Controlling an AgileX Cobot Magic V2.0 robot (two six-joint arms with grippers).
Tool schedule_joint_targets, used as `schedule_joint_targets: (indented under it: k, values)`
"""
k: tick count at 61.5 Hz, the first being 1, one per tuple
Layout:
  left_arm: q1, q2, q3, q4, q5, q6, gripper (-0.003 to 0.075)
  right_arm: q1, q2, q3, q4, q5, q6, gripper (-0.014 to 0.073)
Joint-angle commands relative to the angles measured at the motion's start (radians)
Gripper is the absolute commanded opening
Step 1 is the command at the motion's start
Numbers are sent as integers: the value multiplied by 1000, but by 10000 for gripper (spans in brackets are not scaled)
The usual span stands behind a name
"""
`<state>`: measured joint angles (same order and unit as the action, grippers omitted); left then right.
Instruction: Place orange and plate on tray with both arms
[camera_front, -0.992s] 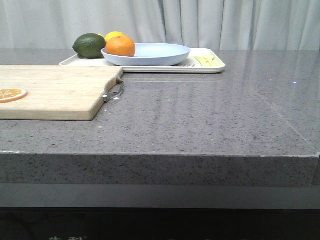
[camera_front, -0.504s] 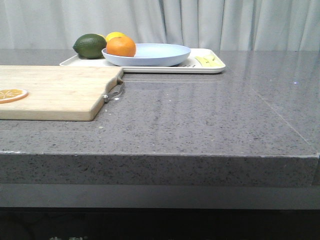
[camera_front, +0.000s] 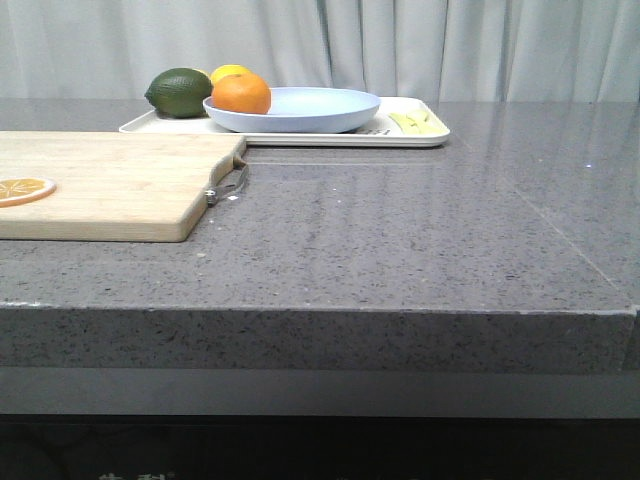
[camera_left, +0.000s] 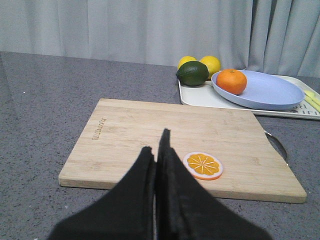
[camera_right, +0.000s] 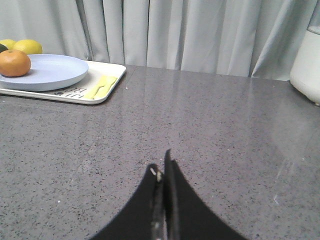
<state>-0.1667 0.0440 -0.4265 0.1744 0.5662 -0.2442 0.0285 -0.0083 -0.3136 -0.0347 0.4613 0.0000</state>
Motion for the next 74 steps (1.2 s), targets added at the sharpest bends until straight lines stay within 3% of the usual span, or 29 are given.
schedule_joint_targets:
  k: [1, 66, 74]
  values:
    - [4, 14, -23, 6, -78, -8, -18, -5, 11, -36, -15, -84, -8, -66]
    - [4, 14, -17, 6, -88, -8, -18, -5, 11, -36, -15, -84, -8, -66]
    - [8, -3, 21, -31, -144, 38, -18, -5, 11, -36, -15, -84, -8, -66]
